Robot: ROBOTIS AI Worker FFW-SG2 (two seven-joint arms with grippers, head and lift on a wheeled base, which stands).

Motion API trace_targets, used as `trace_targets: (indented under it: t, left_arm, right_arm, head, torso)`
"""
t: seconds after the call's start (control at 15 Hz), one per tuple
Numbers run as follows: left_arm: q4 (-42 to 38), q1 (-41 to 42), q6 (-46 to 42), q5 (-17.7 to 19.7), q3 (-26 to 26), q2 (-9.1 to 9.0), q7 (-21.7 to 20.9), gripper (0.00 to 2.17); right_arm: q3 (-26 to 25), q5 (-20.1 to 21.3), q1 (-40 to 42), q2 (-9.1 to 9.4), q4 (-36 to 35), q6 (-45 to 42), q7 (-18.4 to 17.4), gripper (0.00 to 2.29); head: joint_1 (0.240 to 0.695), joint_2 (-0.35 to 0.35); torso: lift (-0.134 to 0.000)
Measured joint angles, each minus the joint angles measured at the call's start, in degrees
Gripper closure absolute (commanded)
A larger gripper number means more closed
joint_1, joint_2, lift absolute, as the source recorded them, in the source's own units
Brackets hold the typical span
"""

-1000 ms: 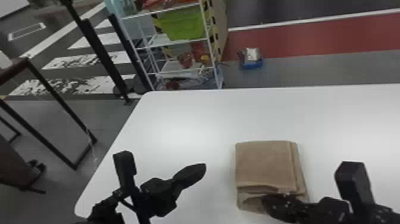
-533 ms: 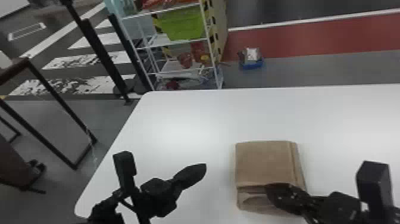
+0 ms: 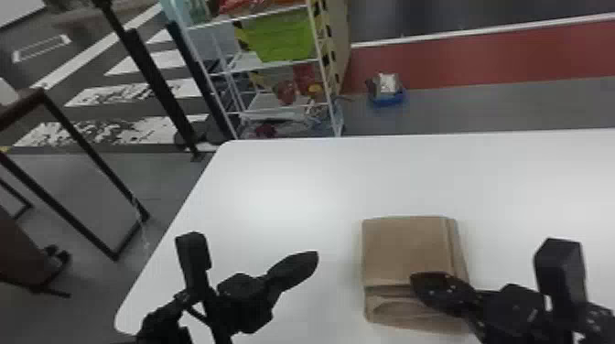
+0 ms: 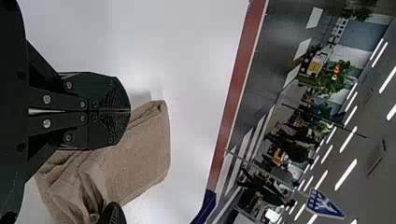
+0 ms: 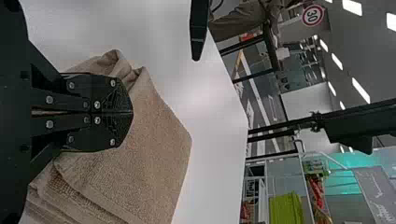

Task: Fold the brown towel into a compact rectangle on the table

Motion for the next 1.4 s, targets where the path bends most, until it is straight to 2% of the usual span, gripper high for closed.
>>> trace_targets:
  t: [0.27, 0.8, 1.4]
  left_arm:
    - [0.22, -0.34, 0.00, -0.15, 0.00, 0.00, -0.04, 1.71]
    - [0.38, -0.42, 0.00, -0.12, -0.26, 0.00, -0.07, 1.71]
    - [0.05, 0.45, 0.00, 0.10, -0.15, 0.00, -0.71, 1.71]
  right_arm:
    - [1.50, 0.19, 0.69, -0.22, 0.53, -0.50, 0.80, 1.93]
    - [1.30, 0.14, 4.17, -0.57, 0.92, -2.92, 0.97, 1.93]
    - [1.31, -0.42, 3.91, -0.37, 6.22, -6.93, -0.32, 1.92]
  head:
    - [0.695, 0.350]
    - [0.695, 0.350]
    - [0.695, 0.350]
  torso:
    - [-0.124]
    - [-0.124]
    - [-0.124]
